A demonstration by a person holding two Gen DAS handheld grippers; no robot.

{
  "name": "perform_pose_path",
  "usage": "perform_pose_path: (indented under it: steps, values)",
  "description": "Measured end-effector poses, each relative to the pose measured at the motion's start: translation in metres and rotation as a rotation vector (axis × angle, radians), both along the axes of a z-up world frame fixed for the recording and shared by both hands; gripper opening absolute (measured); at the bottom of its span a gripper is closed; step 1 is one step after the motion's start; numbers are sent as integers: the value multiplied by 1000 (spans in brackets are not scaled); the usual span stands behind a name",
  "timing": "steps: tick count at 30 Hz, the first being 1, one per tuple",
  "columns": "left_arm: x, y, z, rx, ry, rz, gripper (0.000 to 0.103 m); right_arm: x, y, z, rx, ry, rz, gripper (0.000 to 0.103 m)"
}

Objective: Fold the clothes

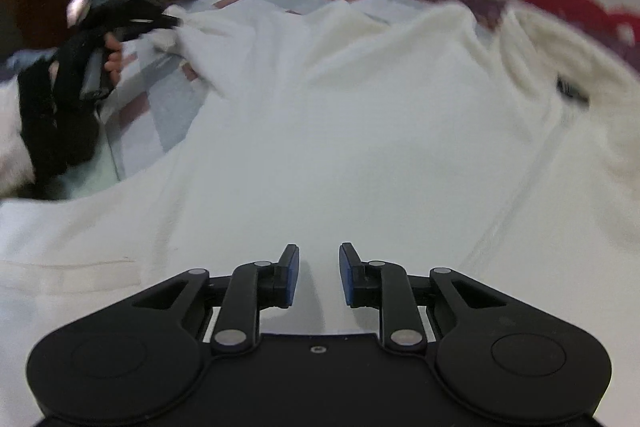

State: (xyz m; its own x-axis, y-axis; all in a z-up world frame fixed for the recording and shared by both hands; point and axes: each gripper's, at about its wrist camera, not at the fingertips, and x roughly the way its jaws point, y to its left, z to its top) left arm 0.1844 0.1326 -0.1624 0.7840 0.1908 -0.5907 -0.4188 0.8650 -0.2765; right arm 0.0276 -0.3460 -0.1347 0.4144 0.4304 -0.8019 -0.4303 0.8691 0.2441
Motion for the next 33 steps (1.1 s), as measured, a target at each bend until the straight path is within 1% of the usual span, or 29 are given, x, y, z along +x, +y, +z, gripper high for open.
perform_pose_path:
  steps: [1, 3, 5, 6, 9, 10, 11, 13, 14, 15, 16, 18, 20, 24, 26, 27, 28, 29, 30, 31, 32, 33]
  values:
    - [-3, 1, 4, 22, -3, 28, 0, -2, -5, -3, 23, 15, -30, 26]
    - [-8, 0, 0, 56, 20, 98, 0, -4, -13, -7, 46, 32, -74, 26]
    - [-13, -1, -3, 171, 47, 202, 0, -6, -20, -9, 47, 33, -102, 26]
    - [-14, 4, -5, 153, 58, 222, 0, -5, -23, -9, 35, 32, -116, 26]
    - [-11, 27, -10, -35, 88, 227, 0, -1, -33, -9, -14, 14, -155, 26]
    - [-9, 27, -10, -67, 89, 204, 1, 2, -42, -6, -30, 0, -176, 27]
    - [-7, 25, -10, -89, 93, 179, 3, 6, -50, -4, -46, -14, -197, 31]
    - [-3, 18, -12, -122, 103, 131, 19, 13, -72, 1, -66, -40, -261, 33]
    - [-2, 15, -13, -134, 104, 118, 24, 16, -86, 4, -68, -49, -301, 33]
    - [-2, 12, -14, -145, 99, 110, 28, 15, -99, 7, -80, -63, -331, 34]
    - [-1, 7, -12, -150, 87, 90, 28, 15, -112, 9, -92, -76, -362, 35]
    - [0, -6, -6, -140, 51, 25, 28, 14, -139, 15, -116, -103, -423, 44]
    - [-2, -25, 5, -91, -2, -61, 29, 4, -170, 18, -142, -124, -501, 44]
    - [0, -82, 19, 27, -49, -307, 34, -26, -237, 20, -158, -144, -688, 44]
    - [-1, -113, 20, 40, -43, -441, 40, -45, -272, 20, -145, -150, -795, 44]
    - [-1, -129, 18, 51, -31, -512, 43, -53, -285, 21, -142, -152, -821, 44]
    - [-1, -146, 16, 66, -14, -585, 43, -59, -295, 23, -152, -154, -818, 44]
    - [-2, -162, 14, 81, 3, -658, 44, -60, -300, 26, -173, -156, -788, 42]
    - [-2, -180, 12, 112, 14, -733, 46, -59, -300, 29, -194, -164, -740, 32]
    - [-2, -196, 10, 150, 20, -802, 51, -58, -301, 32, -214, -172, -692, 25]
    - [1, -210, 9, 181, 27, -856, 53, -53, -299, 37, -227, -182, -638, 16]
    - [5, -223, 7, 210, 35, -904, 58, -48, -296, 41, -226, -189, -593, 16]
